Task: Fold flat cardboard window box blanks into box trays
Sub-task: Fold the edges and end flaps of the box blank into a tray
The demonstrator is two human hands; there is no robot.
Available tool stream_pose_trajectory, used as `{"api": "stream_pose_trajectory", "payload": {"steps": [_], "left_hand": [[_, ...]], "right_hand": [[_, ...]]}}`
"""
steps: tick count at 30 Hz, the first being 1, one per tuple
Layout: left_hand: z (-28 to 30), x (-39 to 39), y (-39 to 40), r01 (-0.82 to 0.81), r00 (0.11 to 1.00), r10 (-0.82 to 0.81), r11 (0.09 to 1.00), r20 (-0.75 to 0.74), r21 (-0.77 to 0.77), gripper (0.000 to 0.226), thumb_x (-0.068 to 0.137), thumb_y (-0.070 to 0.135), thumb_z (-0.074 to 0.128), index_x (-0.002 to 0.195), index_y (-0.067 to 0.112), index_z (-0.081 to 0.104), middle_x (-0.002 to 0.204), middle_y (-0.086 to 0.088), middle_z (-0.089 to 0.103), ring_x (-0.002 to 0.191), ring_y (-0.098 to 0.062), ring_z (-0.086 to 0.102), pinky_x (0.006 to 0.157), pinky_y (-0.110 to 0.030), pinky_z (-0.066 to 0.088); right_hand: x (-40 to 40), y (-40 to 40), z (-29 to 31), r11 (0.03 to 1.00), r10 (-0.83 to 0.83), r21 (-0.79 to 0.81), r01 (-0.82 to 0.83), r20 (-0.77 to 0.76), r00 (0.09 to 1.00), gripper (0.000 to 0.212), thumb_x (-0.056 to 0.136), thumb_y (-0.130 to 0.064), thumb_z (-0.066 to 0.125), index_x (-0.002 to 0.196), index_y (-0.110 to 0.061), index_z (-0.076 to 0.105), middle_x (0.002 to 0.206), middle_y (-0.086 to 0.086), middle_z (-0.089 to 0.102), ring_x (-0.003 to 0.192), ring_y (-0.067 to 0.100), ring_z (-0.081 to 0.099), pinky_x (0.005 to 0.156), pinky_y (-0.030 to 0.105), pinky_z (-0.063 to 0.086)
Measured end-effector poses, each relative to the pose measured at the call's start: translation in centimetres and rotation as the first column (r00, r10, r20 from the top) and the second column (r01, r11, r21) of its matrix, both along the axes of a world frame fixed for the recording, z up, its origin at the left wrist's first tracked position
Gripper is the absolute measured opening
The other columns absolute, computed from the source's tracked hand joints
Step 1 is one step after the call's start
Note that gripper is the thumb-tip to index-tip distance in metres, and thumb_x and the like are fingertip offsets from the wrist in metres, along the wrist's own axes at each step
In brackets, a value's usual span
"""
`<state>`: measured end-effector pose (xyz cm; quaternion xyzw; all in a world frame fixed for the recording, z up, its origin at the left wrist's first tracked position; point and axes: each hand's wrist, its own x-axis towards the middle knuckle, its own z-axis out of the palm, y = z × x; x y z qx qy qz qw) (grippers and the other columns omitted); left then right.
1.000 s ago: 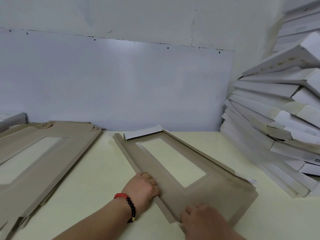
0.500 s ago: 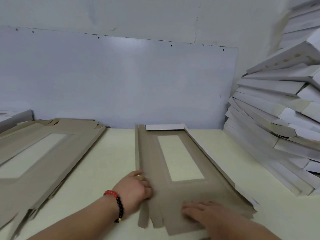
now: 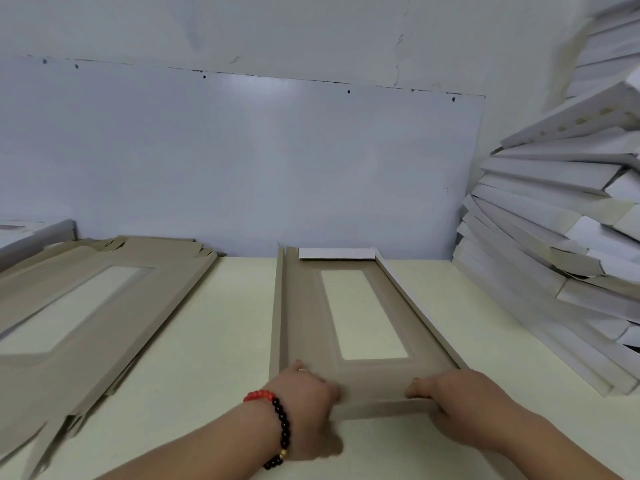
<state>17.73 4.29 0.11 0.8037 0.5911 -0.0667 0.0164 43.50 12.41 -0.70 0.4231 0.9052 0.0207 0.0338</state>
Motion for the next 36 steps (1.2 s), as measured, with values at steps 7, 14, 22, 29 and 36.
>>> {"api": "stream_pose_trajectory", "payload": {"steps": [7,14,22,29,36], "left_hand": [[1.2,-2.1,0.5,-0.165,0.968,0.170,0.985,0.185,-0.045,0.022,0.094,0.035,0.049,0.105,0.023,0.063,0.095,-0.002,0.067,0.093,-0.021,0.062,0.077,-0.026,0.043],[0.4,-2.6,1.3,-0.435,0.791,0.439,0.893,0.425,-0.114,0.059,0.087,0.049,0.057,0.137,0.024,0.038,0.112,0.003,0.062,0.113,-0.019,0.057,0.094,-0.028,0.042],[-2.7,2.6,2.7,-0.302,0.953,0.298,0.926,0.051,0.228,0.070,0.095,0.021,0.024,0.149,0.008,-0.018,0.158,-0.013,-0.022,0.143,-0.037,-0.023,0.099,-0.053,-0.033],[-3.4,1.8,5.1,-0.275,0.957,0.266,0.959,0.120,0.066,0.070,0.097,0.037,0.022,0.152,0.011,-0.012,0.162,-0.004,-0.005,0.147,-0.029,-0.014,0.116,-0.049,-0.014],[-5.6,0.3,5.4,-0.349,0.935,0.351,0.936,0.042,-0.050,0.070,0.097,0.053,0.005,0.152,0.014,-0.012,0.160,-0.004,-0.020,0.145,-0.023,-0.022,0.117,-0.047,-0.012]], "right_hand": [[0.0,0.2,2.2,0.989,-0.045,-0.145,0.036,-0.060,0.997,0.014,0.086,-0.044,0.052,0.092,-0.032,0.056,0.069,-0.016,0.052,0.067,0.000,0.049,0.059,0.018,0.036],[-0.7,0.9,2.8,0.959,-0.237,-0.191,0.208,-0.146,0.961,0.028,0.081,-0.062,0.059,0.102,-0.044,0.050,0.095,-0.018,0.058,0.082,0.001,0.054,0.068,0.020,0.041],[-7.2,-0.6,-0.5,0.898,-0.125,0.400,0.185,-0.172,0.977,0.065,0.069,-0.050,0.077,0.120,-0.011,0.068,0.124,0.006,0.065,0.120,0.031,0.058,0.099,0.051,0.044],[-10.5,0.2,-3.1,1.000,0.014,-0.020,-0.022,-0.333,0.943,0.064,0.100,-0.014,0.026,0.154,-0.013,-0.008,0.157,-0.002,-0.023,0.146,0.017,-0.021,0.117,0.029,-0.016],[-8.6,2.1,-5.0,0.995,-0.043,-0.087,0.040,-0.033,0.999,0.060,0.103,-0.043,0.011,0.155,-0.019,-0.006,0.161,-0.005,-0.015,0.147,0.011,-0.016,0.118,0.039,-0.008]]}}
